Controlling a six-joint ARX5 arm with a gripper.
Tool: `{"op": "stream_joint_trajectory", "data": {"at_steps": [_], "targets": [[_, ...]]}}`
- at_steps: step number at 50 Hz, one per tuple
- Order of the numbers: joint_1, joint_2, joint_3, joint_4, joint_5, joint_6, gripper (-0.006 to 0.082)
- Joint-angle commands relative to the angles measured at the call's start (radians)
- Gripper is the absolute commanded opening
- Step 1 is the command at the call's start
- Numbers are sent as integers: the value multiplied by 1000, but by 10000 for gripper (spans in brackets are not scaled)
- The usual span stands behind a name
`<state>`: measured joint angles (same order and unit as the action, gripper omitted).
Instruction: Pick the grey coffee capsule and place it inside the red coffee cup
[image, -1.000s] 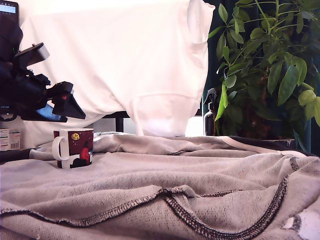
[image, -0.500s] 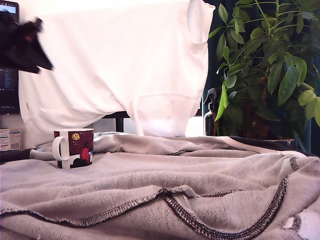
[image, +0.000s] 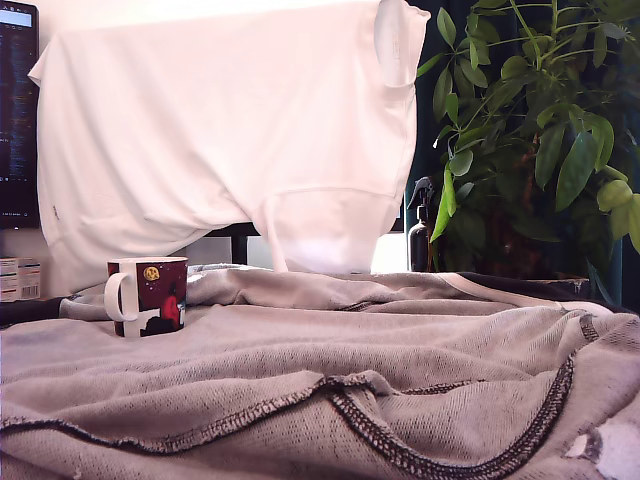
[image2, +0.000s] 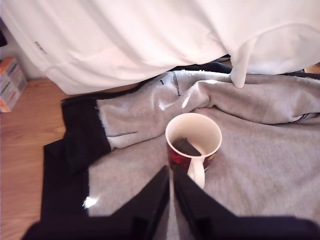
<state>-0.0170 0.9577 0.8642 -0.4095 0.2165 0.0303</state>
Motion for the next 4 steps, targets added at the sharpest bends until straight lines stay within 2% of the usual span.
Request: {"op": "stream_joint_trajectory", "data": {"at_steps": [1,4], "targets": [[4,3,-5,-11,-1,4,4],[4,3,-5,-22,-1,4,4]]}}
